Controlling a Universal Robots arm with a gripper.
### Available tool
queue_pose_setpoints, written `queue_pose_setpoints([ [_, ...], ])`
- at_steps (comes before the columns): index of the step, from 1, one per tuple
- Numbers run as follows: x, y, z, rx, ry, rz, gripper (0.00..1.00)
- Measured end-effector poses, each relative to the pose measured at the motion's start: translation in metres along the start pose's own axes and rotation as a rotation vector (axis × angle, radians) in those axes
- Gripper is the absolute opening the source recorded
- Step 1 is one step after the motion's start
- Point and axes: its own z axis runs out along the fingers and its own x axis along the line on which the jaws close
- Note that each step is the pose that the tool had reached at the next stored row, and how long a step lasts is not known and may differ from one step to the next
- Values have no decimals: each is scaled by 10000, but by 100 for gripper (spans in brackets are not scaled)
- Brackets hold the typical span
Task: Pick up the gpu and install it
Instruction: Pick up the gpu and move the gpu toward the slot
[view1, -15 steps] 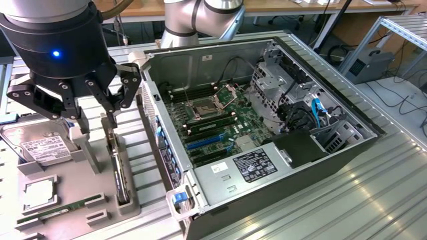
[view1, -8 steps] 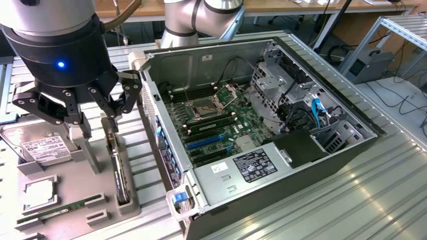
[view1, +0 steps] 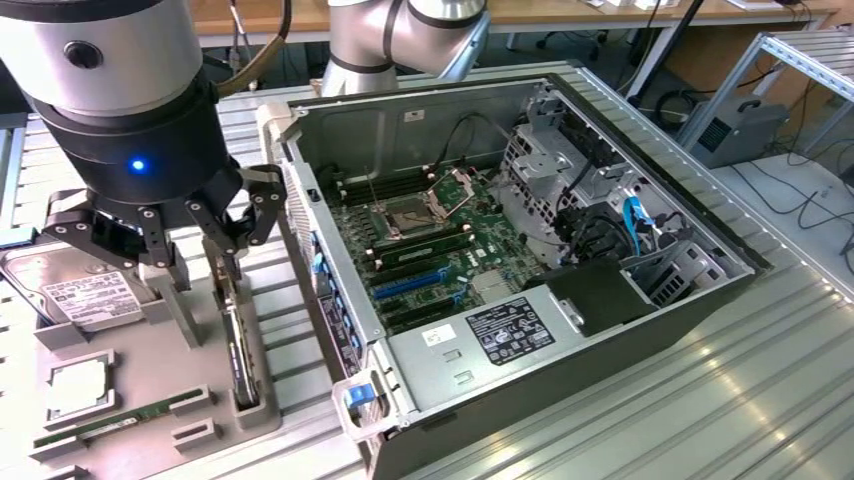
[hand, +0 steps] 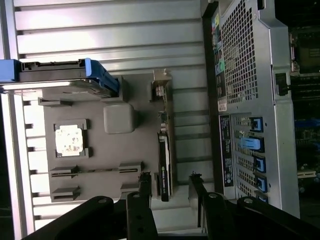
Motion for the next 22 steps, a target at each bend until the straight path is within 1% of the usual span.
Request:
queue_pose_setpoints([
  [3, 1, -1, 7, 1, 1, 0, 44],
  [5, 1, -2, 41, -1, -1, 0, 44],
  [6, 2, -3, 76, -1, -1, 0, 44],
  [7, 4, -6, 137, 0, 0, 0, 44],
  [8, 6, -11, 248, 0, 0, 0, 44],
  [9, 9, -15, 332, 0, 0, 0, 44],
  [15, 12, -21, 472, 0, 0, 0, 44],
  [19, 15, -27, 605, 1, 1, 0, 44],
  [22, 18, -30, 679, 0, 1, 0, 44],
])
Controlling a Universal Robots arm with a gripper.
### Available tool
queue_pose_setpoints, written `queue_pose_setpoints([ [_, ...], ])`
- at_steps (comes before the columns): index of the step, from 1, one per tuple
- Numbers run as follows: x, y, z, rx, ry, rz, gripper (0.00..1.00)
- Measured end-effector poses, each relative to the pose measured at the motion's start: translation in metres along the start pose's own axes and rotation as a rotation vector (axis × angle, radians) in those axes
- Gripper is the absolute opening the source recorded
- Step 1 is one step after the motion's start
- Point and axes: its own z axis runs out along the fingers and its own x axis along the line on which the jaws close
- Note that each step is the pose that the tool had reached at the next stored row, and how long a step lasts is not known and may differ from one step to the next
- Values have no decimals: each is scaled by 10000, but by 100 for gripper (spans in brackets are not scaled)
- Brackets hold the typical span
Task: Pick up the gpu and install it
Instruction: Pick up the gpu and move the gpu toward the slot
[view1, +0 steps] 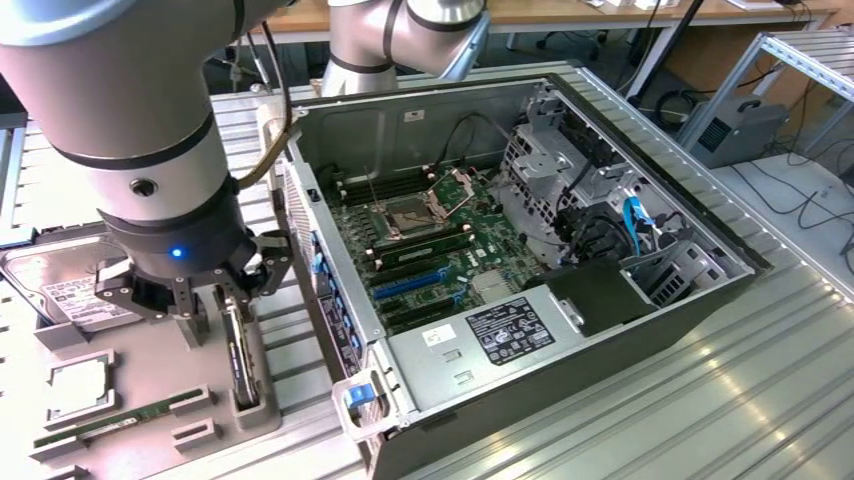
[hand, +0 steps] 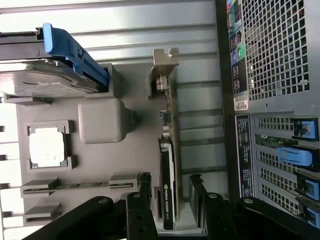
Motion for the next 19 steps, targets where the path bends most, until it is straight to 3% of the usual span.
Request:
queue_pose_setpoints([
  [6, 5, -8, 173, 0, 0, 0, 44],
  [13, -2, -11, 271, 1, 0, 0, 44],
  [19, 0, -17, 411, 0, -1, 0, 44],
])
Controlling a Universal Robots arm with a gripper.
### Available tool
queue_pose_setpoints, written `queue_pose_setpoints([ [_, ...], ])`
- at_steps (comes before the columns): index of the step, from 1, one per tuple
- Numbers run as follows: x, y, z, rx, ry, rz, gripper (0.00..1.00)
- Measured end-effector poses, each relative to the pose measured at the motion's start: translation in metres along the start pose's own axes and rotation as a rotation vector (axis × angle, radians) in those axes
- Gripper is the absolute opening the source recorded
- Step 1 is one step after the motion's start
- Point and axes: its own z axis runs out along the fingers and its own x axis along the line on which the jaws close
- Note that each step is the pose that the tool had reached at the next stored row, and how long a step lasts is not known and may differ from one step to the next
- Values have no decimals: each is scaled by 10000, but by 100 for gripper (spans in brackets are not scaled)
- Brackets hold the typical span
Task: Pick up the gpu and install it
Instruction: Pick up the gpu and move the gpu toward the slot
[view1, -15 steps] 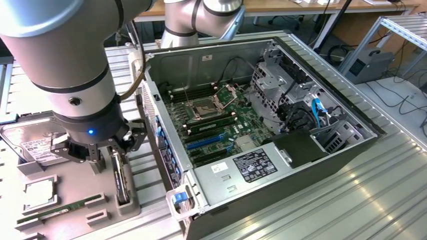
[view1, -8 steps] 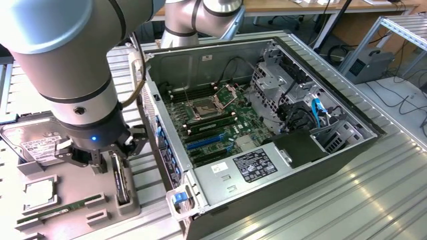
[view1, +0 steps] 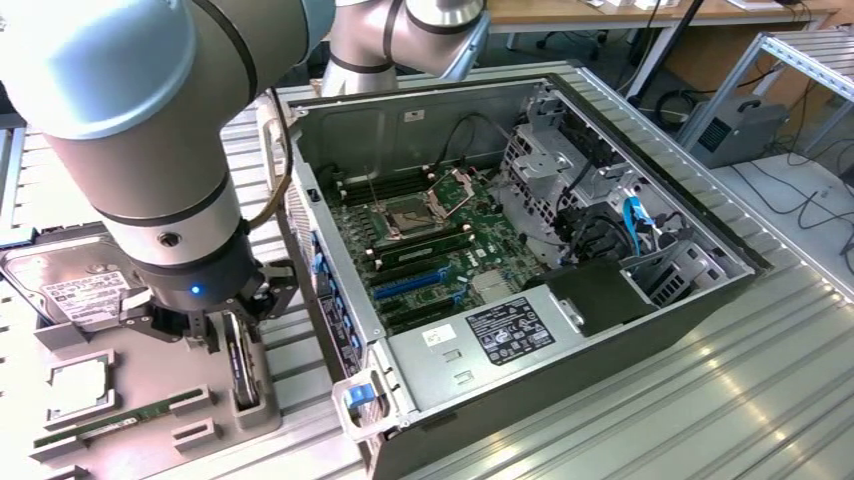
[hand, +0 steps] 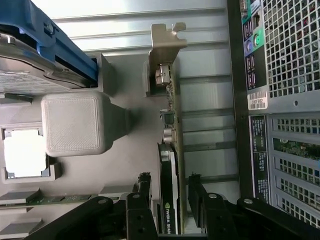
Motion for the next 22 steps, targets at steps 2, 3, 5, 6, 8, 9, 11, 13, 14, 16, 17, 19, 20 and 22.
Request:
queue_pose_setpoints([
  [2, 1, -2, 50, 1, 1, 0, 44],
  [3, 2, -2, 69, 1, 1, -1, 44],
  [5, 3, -3, 99, 0, 0, 0, 44],
  [6, 3, -3, 105, 0, 0, 0, 44],
  [8, 5, 7, 115, 1, 0, 2, 44],
  [9, 5, 15, 116, 1, 0, 0, 44],
  [11, 6, 28, 118, 1, 0, 1, 44],
  [13, 6, 36, 119, 0, 0, 0, 44],
  [14, 6, 36, 119, 0, 0, 0, 44],
  [16, 6, 37, 115, 2, 1, 2, 44],
  [17, 6, 37, 103, 3, 2, 1, 44],
  [19, 5, 38, 91, -1, -1, 2, 44],
  [20, 5, 38, 91, -1, -1, 2, 44],
  [22, 6, 38, 90, 0, 0, 2, 44],
])
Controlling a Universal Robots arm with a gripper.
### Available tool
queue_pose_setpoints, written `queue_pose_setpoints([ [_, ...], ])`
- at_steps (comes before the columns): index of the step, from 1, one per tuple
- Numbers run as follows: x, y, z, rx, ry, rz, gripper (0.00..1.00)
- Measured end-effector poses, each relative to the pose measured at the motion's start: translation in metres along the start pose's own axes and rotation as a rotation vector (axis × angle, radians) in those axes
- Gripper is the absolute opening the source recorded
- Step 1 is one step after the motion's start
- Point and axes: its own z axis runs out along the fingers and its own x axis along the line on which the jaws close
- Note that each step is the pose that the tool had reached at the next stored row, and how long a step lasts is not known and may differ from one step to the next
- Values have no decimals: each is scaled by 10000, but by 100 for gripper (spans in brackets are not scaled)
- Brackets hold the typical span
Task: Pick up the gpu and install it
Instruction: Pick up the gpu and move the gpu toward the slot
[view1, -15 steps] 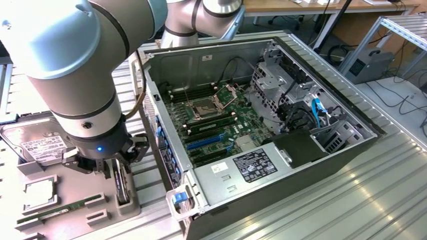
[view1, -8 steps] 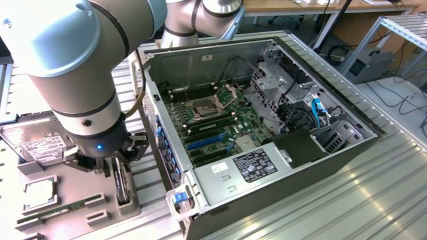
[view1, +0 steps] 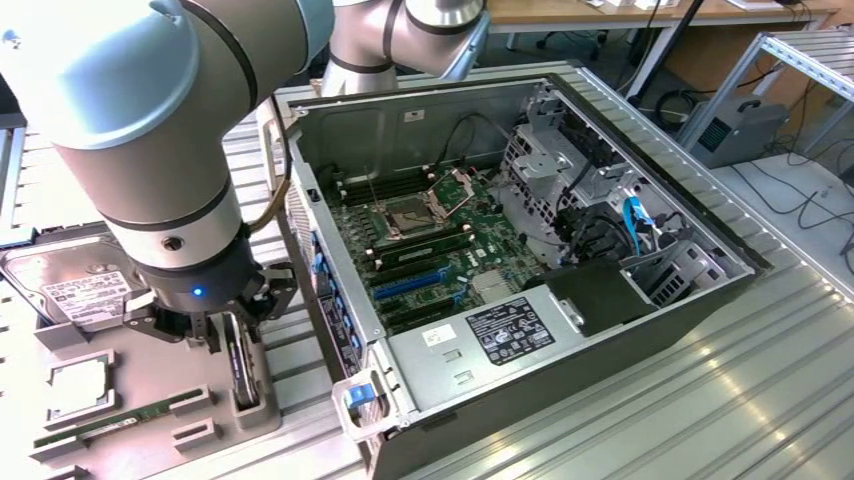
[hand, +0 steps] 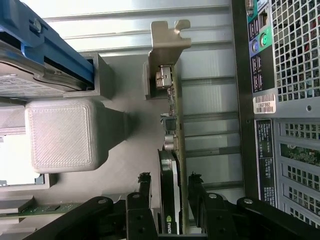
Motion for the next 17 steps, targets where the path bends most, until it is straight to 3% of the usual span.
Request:
queue_pose_setpoints([
  [4, 0, 0, -1, 1, 1, 0, 42],
  [5, 0, 0, -1, 1, 1, 0, 35],
  [17, -11, 0, 17, 1, 1, 0, 35],
])
